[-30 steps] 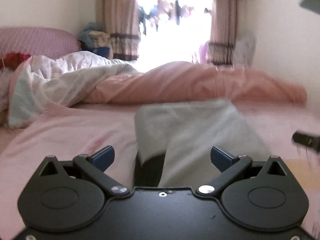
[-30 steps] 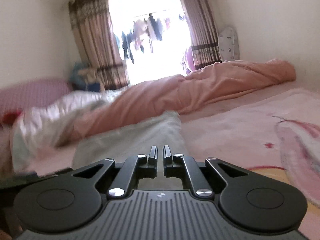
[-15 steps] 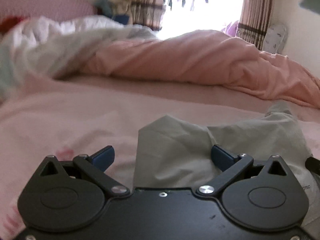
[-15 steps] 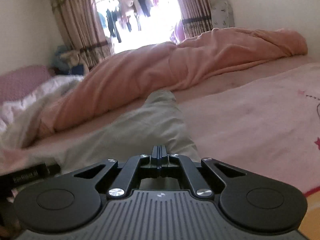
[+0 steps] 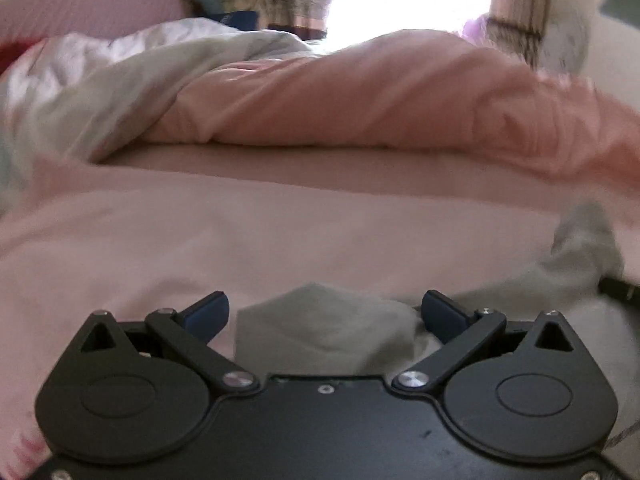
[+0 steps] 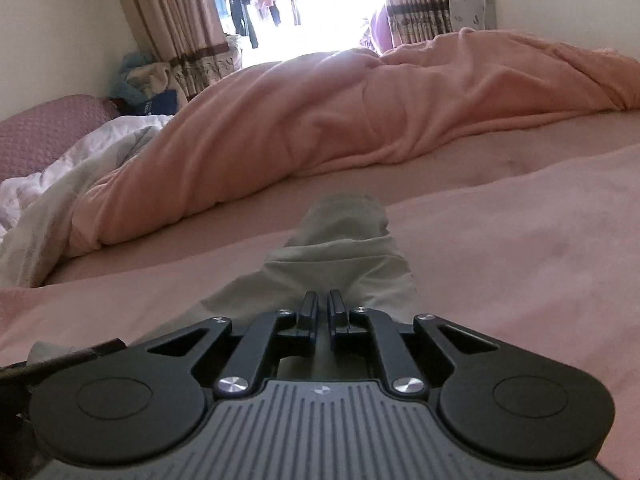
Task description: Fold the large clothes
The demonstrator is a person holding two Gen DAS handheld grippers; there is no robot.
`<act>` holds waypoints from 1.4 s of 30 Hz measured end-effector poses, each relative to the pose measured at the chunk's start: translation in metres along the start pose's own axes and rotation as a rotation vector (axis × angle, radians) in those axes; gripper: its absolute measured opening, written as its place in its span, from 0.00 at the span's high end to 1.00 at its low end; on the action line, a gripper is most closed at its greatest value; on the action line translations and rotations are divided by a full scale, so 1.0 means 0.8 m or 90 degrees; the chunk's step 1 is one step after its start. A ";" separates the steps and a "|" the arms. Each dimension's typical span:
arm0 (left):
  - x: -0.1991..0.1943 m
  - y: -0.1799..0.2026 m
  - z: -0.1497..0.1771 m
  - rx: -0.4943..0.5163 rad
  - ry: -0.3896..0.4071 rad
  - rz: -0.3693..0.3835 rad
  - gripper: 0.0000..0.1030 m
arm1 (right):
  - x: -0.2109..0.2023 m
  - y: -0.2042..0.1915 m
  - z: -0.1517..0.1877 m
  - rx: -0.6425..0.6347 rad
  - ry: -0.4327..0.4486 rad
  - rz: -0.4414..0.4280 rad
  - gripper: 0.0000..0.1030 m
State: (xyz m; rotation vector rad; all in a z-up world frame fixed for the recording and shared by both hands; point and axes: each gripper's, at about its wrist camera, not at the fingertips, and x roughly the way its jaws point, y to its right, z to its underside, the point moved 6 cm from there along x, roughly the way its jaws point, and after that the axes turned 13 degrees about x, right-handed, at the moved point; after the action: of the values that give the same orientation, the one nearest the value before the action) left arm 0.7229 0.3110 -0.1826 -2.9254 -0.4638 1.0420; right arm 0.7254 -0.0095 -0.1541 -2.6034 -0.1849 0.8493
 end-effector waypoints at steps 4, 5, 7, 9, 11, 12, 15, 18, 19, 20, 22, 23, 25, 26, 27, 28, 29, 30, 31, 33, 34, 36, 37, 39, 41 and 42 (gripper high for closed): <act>-0.009 -0.003 -0.003 0.006 -0.013 -0.007 0.00 | -0.015 -0.012 0.000 -0.033 -0.001 0.004 0.90; -0.023 -0.005 -0.004 0.003 -0.014 -0.014 0.00 | -0.027 -0.014 -0.004 -0.041 -0.001 -0.009 0.90; -0.063 -0.007 -0.007 -0.020 0.010 0.002 0.00 | -0.060 -0.021 -0.006 -0.044 0.011 -0.044 0.90; -0.110 -0.001 -0.017 -0.001 0.069 0.045 0.00 | -0.093 -0.030 -0.003 -0.049 0.015 -0.068 0.90; -0.146 0.011 -0.018 0.048 0.096 0.021 0.00 | -0.123 -0.039 0.004 -0.060 0.017 -0.074 0.90; -0.159 0.015 -0.016 0.070 0.101 0.004 0.00 | -0.136 -0.043 0.008 -0.066 0.019 -0.079 0.90; -0.180 0.027 0.005 0.103 0.105 -0.022 0.00 | -0.154 -0.049 0.033 -0.080 0.014 -0.092 0.90; -0.154 0.042 0.062 0.142 0.031 -0.027 0.00 | -0.116 -0.028 0.070 -0.090 -0.042 -0.042 0.92; -0.140 0.043 0.083 0.152 0.014 -0.016 0.00 | -0.109 -0.013 0.080 -0.087 -0.042 -0.034 1.00; -0.144 0.041 0.098 0.133 0.033 0.007 0.00 | -0.112 -0.001 0.081 -0.062 -0.034 -0.038 1.00; -0.153 0.016 0.109 0.074 0.027 0.017 0.00 | -0.130 0.016 0.069 -0.013 -0.024 -0.032 1.00; -0.156 0.004 0.109 0.074 0.023 0.006 0.00 | -0.138 0.027 0.062 -0.007 -0.002 0.005 1.00; -0.165 -0.015 0.112 0.109 0.023 -0.050 0.00 | -0.147 0.045 0.057 0.007 -0.003 0.028 1.00; -0.169 -0.023 0.115 0.131 0.010 -0.098 0.00 | -0.153 0.048 0.055 -0.003 0.000 0.057 1.00; -0.177 -0.028 0.118 0.147 0.002 -0.122 0.00 | -0.165 0.047 0.054 -0.027 0.022 0.091 0.90; -0.188 -0.030 0.121 0.148 -0.004 -0.120 0.00 | -0.179 0.044 0.054 -0.042 0.039 0.095 0.89; -0.198 -0.032 0.124 0.136 -0.007 -0.106 0.00 | -0.194 0.039 0.058 -0.042 0.043 0.066 0.89; -0.210 -0.034 0.127 0.116 -0.007 -0.080 0.00 | -0.208 0.034 0.064 -0.033 0.036 0.029 0.89; -0.219 -0.035 0.130 0.096 -0.003 -0.061 0.00 | -0.225 0.029 0.073 -0.020 0.022 -0.016 0.89; -0.246 -0.029 0.141 0.069 0.005 -0.023 0.00 | -0.246 0.018 0.097 -0.014 0.000 -0.072 0.89; -0.259 -0.024 0.148 0.059 0.010 0.003 0.00 | -0.254 0.014 0.114 -0.020 -0.012 -0.086 0.89; -0.269 -0.001 0.163 0.052 0.009 0.049 0.00 | -0.260 0.010 0.142 -0.040 -0.032 -0.085 0.89; -0.270 0.005 0.172 0.049 0.008 0.070 0.00 | -0.257 0.014 0.159 -0.051 -0.047 -0.070 0.90; -0.262 0.018 0.201 0.062 -0.024 0.089 0.00 | -0.251 0.032 0.189 -0.060 -0.046 -0.048 0.95; -0.250 0.021 0.227 0.058 -0.047 0.094 0.00 | -0.267 0.037 0.205 -0.085 -0.026 -0.046 0.96; -0.256 0.017 0.233 0.045 -0.036 0.099 0.00 | -0.273 0.038 0.209 -0.079 -0.039 -0.052 0.96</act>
State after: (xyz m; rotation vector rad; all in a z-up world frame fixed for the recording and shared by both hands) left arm 0.4604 0.2239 -0.2028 -2.9149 -0.1976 1.1348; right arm 0.4504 -0.0361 -0.1722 -2.6647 -0.3683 0.9153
